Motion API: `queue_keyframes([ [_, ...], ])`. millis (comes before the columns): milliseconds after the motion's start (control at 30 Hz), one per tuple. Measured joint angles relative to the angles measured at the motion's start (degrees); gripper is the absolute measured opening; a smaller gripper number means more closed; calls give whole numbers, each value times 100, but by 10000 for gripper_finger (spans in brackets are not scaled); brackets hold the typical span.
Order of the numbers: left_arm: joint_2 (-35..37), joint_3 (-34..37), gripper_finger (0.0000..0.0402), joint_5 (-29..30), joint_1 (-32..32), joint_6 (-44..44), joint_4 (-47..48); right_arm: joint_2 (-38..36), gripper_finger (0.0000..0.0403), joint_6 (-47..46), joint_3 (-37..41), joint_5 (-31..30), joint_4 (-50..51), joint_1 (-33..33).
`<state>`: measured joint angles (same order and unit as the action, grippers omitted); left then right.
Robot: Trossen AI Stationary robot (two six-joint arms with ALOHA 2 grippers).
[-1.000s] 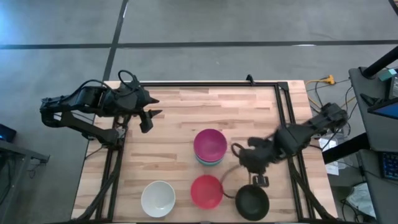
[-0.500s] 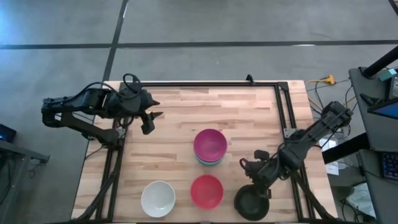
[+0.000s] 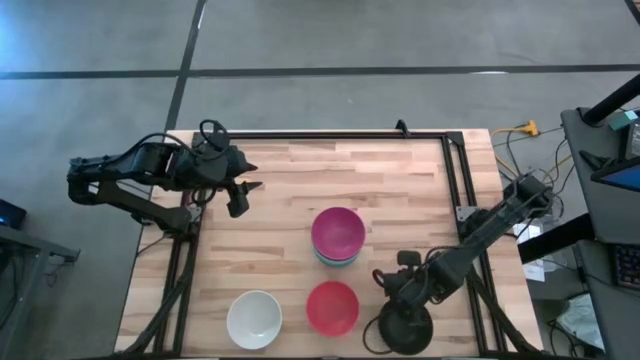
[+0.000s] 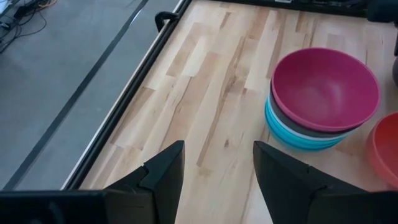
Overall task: Nest bowls inside each other
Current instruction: Stack the black bowl on top of the pink bowl
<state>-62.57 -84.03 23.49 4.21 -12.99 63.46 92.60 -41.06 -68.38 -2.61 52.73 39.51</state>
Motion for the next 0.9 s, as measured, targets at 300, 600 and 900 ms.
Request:
queue_keyframes([
  [300, 0, 0, 176, 2, 2, 30, 0, 576, 123, 222, 4, 248, -295, 26],
  [600, 0, 3, 176, 4, 1, 34, 0, 732, 70, 562, 97, 599, -375, 24],
  [900, 0, 3, 176, 7, 0, 30, 0, 699, 11, 619, 138, 922, -345, 24],
])
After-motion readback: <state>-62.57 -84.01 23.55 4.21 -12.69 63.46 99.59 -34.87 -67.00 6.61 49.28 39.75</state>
